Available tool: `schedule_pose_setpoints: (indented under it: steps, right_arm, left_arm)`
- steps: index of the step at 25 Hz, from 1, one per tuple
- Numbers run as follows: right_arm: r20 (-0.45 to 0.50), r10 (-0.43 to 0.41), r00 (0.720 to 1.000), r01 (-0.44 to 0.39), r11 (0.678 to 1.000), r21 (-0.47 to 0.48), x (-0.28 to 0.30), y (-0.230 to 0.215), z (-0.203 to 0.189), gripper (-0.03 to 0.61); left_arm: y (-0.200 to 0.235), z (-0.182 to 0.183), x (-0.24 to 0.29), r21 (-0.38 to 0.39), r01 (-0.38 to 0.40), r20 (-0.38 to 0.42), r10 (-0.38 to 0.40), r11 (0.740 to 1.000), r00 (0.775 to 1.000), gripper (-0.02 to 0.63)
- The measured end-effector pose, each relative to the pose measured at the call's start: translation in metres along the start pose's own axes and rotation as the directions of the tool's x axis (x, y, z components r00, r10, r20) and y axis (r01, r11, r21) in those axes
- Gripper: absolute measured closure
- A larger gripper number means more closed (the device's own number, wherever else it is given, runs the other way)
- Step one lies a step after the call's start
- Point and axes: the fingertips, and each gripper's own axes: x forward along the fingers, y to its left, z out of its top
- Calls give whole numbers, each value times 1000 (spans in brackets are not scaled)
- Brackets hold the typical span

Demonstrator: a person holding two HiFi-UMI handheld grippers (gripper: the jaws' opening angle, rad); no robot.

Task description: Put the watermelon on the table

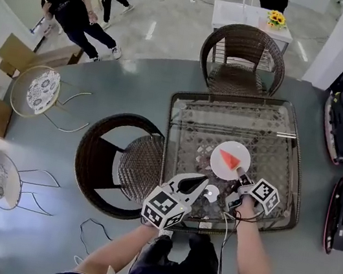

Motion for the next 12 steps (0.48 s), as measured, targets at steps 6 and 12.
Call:
schedule_pose_setpoints:
  steps: [6,12]
  right_arm:
    - [-23,-21,1000,21,1000,16,12,-14,-2,565]
    - [-38,-32,999,33,999,21,19,-20,-4,565]
  left_arm:
    - [3,-10,12,-17,0,-20,-1,1000,1000,609]
    - [6,-12,17,-29,-3,-18,2,1000,1000,609]
